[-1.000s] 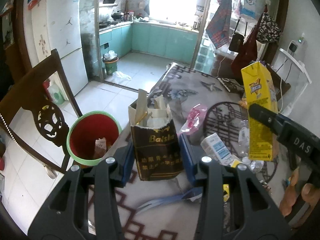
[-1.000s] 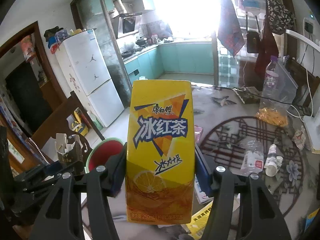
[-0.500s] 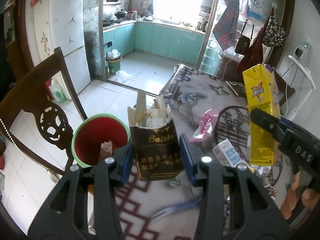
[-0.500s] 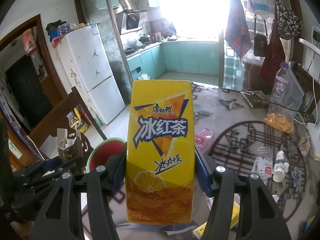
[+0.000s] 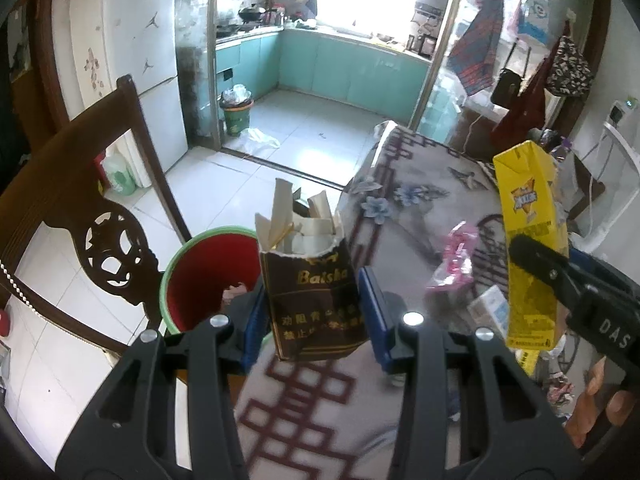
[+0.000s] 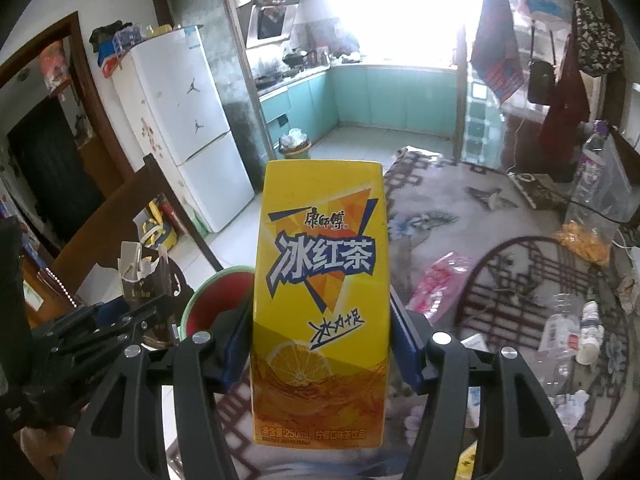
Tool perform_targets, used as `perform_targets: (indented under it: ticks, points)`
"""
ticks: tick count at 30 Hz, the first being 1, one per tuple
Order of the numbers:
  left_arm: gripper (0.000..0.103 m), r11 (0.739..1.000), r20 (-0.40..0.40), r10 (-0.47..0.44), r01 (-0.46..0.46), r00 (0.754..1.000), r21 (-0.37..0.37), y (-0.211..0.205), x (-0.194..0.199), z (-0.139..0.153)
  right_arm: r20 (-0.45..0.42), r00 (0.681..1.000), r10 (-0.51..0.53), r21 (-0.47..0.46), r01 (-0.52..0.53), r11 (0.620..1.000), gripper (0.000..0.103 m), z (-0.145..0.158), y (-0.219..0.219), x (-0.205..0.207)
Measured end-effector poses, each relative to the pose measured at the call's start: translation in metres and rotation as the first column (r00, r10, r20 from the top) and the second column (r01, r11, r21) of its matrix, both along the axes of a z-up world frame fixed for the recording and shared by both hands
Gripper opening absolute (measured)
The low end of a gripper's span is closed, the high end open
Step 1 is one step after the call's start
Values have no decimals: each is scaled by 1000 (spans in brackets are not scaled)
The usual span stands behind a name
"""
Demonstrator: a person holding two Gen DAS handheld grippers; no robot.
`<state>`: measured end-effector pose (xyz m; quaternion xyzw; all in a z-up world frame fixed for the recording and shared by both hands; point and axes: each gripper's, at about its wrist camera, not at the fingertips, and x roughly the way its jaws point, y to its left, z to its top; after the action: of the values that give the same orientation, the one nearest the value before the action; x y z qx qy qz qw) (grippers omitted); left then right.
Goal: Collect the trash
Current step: 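Carry both cartons over the red bucket and open both tools to drop them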
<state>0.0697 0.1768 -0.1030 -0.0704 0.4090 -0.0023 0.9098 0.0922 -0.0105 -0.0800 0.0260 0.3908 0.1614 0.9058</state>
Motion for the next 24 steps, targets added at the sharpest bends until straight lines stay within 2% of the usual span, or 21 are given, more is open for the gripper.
perform_targets:
  ticks: [5, 15, 24]
  points:
    - [41, 999, -33, 33, -33, 999, -2, 34, 13, -15, -58, 997, 52, 6, -52, 999, 58, -19, 37, 16]
    - [41, 994, -132, 105, -107, 986, -6, 103, 48, -56, -215, 966, 142, 12, -143, 990, 58, -69, 100, 50]
    - [41, 993, -161, 113, -115, 980, 1, 123, 81, -75, -303, 934, 190, 47, -184, 982, 58, -99, 127, 81]
